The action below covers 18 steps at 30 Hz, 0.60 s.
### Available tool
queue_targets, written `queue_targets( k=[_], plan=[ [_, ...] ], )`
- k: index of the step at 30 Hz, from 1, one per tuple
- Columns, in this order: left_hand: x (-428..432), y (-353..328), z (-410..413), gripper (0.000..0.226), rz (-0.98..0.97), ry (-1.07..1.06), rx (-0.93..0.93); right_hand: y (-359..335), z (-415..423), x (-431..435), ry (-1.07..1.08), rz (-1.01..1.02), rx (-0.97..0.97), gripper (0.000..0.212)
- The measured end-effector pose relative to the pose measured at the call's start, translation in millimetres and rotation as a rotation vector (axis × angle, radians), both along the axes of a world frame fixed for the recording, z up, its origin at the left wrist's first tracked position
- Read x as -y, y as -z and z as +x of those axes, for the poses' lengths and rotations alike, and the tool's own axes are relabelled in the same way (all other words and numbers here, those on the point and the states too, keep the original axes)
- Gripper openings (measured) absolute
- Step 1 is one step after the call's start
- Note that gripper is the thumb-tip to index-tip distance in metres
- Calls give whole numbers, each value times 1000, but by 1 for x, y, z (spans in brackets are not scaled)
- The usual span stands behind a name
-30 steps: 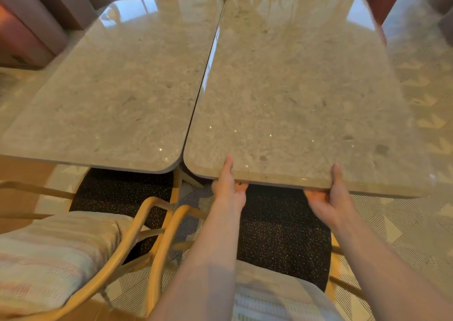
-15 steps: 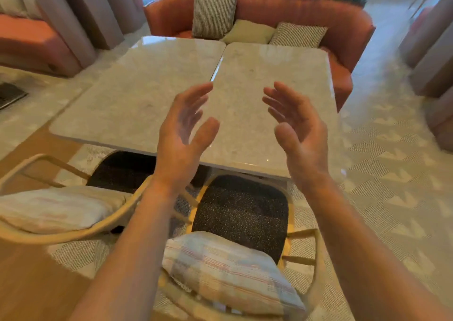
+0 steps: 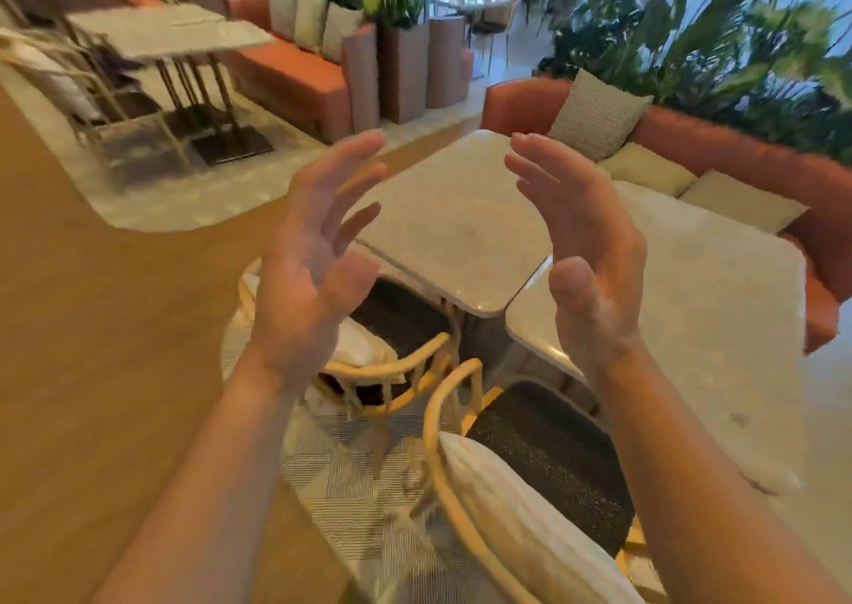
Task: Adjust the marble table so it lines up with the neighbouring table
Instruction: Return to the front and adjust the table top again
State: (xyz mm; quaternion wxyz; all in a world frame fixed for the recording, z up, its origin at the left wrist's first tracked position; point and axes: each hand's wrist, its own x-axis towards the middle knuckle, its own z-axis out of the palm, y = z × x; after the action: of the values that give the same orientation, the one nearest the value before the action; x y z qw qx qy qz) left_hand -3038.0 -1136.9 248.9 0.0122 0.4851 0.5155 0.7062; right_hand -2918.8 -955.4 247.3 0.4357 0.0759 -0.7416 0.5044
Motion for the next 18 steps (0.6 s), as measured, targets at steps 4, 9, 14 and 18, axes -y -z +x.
queue_targets(
  k=[4, 9, 14, 18],
  plan=[
    [97, -7, -75, 72, 23, -183, 9, -10, -112, 79, -213, 90, -52, 97],
    [211, -11, -163, 78, 10, -346, 24, -8, -239, 180, -353, 127, -93, 98],
    [286, -30, -252, 83, -3, -419, -26, -19, -348, 253, -438, 88, -134, 98],
    [308, -28, -319, 83, -11, -432, -48, -16, -412, 270, -456, 87, -127, 98]
  ],
)
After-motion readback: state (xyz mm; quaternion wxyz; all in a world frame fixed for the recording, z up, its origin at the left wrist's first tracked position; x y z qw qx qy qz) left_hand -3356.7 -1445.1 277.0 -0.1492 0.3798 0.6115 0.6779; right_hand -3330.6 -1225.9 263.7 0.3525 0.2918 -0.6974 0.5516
